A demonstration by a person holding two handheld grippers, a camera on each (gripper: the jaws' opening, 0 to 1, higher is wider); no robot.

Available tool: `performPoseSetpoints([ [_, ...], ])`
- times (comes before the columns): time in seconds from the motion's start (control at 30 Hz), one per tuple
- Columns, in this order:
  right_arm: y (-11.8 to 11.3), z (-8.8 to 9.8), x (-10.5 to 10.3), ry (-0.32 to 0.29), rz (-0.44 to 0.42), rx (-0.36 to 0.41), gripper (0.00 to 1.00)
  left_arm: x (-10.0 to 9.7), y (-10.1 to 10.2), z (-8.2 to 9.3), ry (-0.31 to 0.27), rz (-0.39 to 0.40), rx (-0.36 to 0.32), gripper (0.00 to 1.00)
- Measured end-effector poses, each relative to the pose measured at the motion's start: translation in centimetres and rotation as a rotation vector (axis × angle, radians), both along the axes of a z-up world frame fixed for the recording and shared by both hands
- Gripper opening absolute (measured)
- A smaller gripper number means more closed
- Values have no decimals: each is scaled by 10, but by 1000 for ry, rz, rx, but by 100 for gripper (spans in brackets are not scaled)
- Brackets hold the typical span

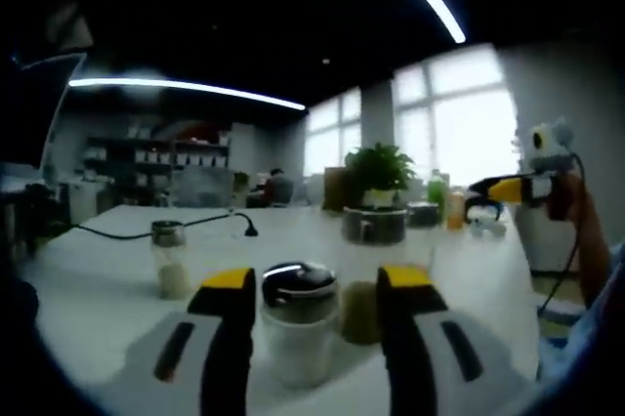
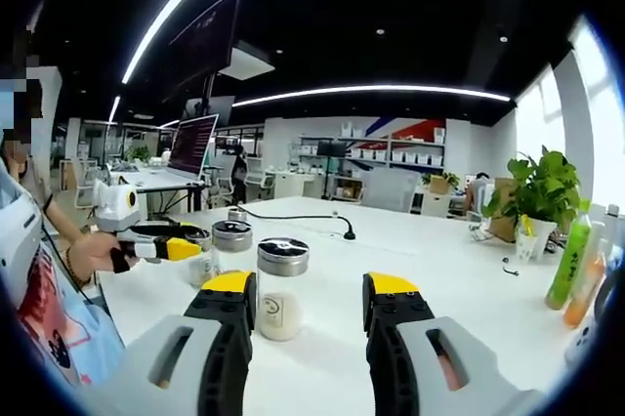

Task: Rotate the seasoning bottle until the label or dispensing opening points toward the visible target arrow and the bottle remains upright within the marked orientation range

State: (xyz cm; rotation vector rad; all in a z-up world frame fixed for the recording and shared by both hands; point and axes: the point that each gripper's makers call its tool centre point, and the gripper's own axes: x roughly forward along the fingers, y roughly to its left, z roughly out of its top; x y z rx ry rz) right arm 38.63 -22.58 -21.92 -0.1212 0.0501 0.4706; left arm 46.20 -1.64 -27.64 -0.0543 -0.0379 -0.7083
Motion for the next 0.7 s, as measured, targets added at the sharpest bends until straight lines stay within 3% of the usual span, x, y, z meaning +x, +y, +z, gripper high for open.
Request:
performPoseSetpoints([
  [0.27,-8,2,3,-9,-23,10,44,6,1,3,-18,4,-23,43],
  [0.33,-8,0,4,0,-22,12,44,8,1,3,-38,10,-1,40],
  [0.43,-6,0,2,1,-17,9,44,11,1,-3,-8,-5,7,39],
  [0.5,-4,1,1,-4,-11,5,44,12,3,-3,-28,9,18,35],
  [0.7,-5,-2,5,8,-8,7,44,12,1,-3,-24,-24,34,34],
])
